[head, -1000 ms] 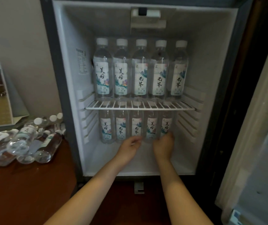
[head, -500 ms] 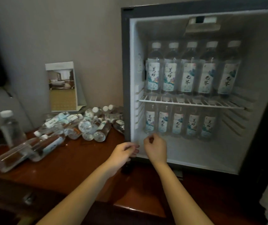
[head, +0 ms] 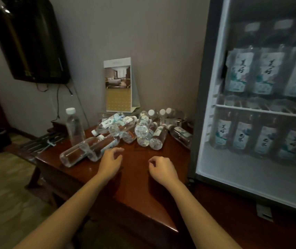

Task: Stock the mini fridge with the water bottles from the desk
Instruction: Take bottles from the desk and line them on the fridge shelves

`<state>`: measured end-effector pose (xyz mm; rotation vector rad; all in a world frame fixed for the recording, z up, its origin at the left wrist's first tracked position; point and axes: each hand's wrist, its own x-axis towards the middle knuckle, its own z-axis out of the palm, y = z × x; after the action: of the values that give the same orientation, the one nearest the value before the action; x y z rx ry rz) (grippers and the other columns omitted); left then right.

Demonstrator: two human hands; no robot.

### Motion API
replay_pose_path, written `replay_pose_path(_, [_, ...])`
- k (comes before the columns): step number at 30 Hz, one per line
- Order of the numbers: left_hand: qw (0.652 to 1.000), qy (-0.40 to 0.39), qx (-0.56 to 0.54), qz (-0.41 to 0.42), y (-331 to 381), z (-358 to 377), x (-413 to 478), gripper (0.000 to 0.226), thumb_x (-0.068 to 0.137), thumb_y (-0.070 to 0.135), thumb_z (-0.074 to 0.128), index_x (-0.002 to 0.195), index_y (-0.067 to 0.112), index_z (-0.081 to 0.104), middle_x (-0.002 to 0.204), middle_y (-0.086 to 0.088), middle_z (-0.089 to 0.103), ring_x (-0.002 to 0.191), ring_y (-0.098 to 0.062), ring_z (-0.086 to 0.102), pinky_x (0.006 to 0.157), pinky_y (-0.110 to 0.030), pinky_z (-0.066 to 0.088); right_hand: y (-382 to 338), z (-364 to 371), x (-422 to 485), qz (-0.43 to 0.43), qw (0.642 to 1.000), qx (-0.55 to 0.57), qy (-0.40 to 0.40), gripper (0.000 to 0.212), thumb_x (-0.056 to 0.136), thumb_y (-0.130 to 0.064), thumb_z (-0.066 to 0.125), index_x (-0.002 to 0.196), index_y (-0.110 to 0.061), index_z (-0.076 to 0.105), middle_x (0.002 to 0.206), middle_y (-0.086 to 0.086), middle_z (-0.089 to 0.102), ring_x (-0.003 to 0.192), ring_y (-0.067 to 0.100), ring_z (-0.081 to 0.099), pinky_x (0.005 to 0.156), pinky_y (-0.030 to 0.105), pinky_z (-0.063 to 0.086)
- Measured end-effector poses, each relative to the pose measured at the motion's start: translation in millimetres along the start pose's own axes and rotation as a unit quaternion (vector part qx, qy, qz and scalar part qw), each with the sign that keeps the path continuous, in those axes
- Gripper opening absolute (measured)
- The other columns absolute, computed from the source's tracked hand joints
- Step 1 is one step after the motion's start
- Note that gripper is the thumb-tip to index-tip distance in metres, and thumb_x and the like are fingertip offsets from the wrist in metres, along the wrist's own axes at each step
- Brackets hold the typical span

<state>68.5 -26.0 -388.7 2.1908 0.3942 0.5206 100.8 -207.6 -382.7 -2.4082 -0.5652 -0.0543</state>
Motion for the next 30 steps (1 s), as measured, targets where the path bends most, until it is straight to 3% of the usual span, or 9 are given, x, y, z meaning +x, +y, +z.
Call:
replay_pose_path(6, [0.967,0.067,0.243,0.027,-35,-32,38,0.041,0.088,0.015,0.053,0.129,0.011,0.051,0.134,-0.011,0.047,0.124,-0.027,0.042,0.104,-0.039,0.037,-21,39,34,-0.036,0.997,-0.011,-0.071,0.042,0.096,-0.036,0.046,0.132,-0.016,0.051,0.127,0.005,0.060,0.116,0.022,0.056,0.091,0.033,0.047])
replay_pose_path(9, [0.938,0.024,0.345,0.030,-46,-33,58,0.057,0.087,0.030,0.057,0.139,0.015,0.038,0.142,-0.009,0.041,0.127,-0.029,0.041,0.104,-0.042,0.038,-21,57,40,-0.043,0.994,-0.063,-0.079,0.047,0.095,-0.045,0.043,0.135,-0.018,0.046,0.124,0.004,0.061,0.110,0.022,0.059,0.084,0.035,0.052])
replay_pose_path(13, [0.906,0.040,0.421,0.030,-55,-30,68,0.072,0.081,0.041,0.064,0.141,0.020,0.031,0.137,-0.011,0.044,0.122,-0.030,0.045,0.100,-0.041,0.042,-21,64,45,-0.049,0.991,-0.108,-0.069,0.048,0.095,-0.047,0.043,0.134,-0.020,0.046,0.116,0.004,0.064,0.101,0.023,0.062,0.072,0.033,0.051])
replay_pose_path(20, [0.942,0.027,0.332,-0.049,-46,-36,53,0.068,0.072,0.047,0.066,0.130,0.020,0.046,0.105,-0.005,0.066,0.093,-0.026,0.063,0.077,-0.035,0.055,-26,63,36,-0.053,0.987,-0.125,-0.091,0.048,0.095,-0.045,0.044,0.135,-0.018,0.045,0.135,0.004,0.053,0.121,0.023,0.052,0.093,0.036,0.048])
replay_pose_path(24, [0.961,-0.028,0.259,-0.091,-32,-48,24,0.058,0.078,0.050,0.063,0.126,0.020,0.053,0.113,-0.006,0.064,0.099,-0.022,0.062,0.082,-0.033,0.053,-34,63,32,-0.049,0.981,-0.111,-0.148,0.051,0.098,-0.043,0.037,0.142,-0.018,0.038,0.154,0.005,0.029,0.142,0.022,0.026,0.110,0.037,0.032])
replay_pose_path(26, [0.974,-0.057,0.202,-0.089,-27,-52,5,0.056,0.078,0.046,0.066,0.127,0.021,0.054,0.117,-0.002,0.064,0.103,-0.020,0.062,0.084,-0.029,0.049,-40,63,29,-0.040,0.982,-0.049,-0.180,0.050,0.100,-0.043,0.032,0.141,-0.016,0.040,0.153,0.007,0.029,0.143,0.024,0.022,0.112,0.038,0.027])
replay_pose_path(28, [0.986,-0.089,0.108,-0.087,-26,-53,-14,0.050,0.074,0.044,0.070,0.119,0.025,0.060,0.104,0.005,0.068,0.092,-0.014,0.066,0.083,-0.029,0.054,-46,65,24,-0.012,0.979,0.038,-0.202,0.047,0.101,-0.043,0.028,0.119,-0.012,0.058,0.137,0.013,0.050,0.140,0.027,0.027,0.107,0.038,0.029])
replay_pose_path(29, [0.989,-0.103,0.058,-0.089,-26,-52,-22,0.048,0.071,0.043,0.071,0.115,0.027,0.062,0.096,0.007,0.070,0.085,-0.012,0.068,0.080,-0.032,0.057,-49,65,20,0.002,0.977,0.064,-0.204,0.046,0.101,-0.044,0.027,0.093,-0.014,0.060,0.112,0.012,0.060,0.136,0.029,0.033,0.102,0.038,0.031])
replay_pose_path(30, [0.989,-0.112,0.022,-0.089,-25,-51,-28,0.046,0.069,0.043,0.072,0.112,0.028,0.064,0.091,0.008,0.071,0.081,-0.010,0.069,0.078,-0.035,0.058,-51,65,15,0.014,0.977,0.080,-0.199,0.046,0.100,-0.045,0.027,0.076,-0.016,0.054,0.088,0.002,0.057,0.129,0.030,0.040,0.100,0.039,0.033])
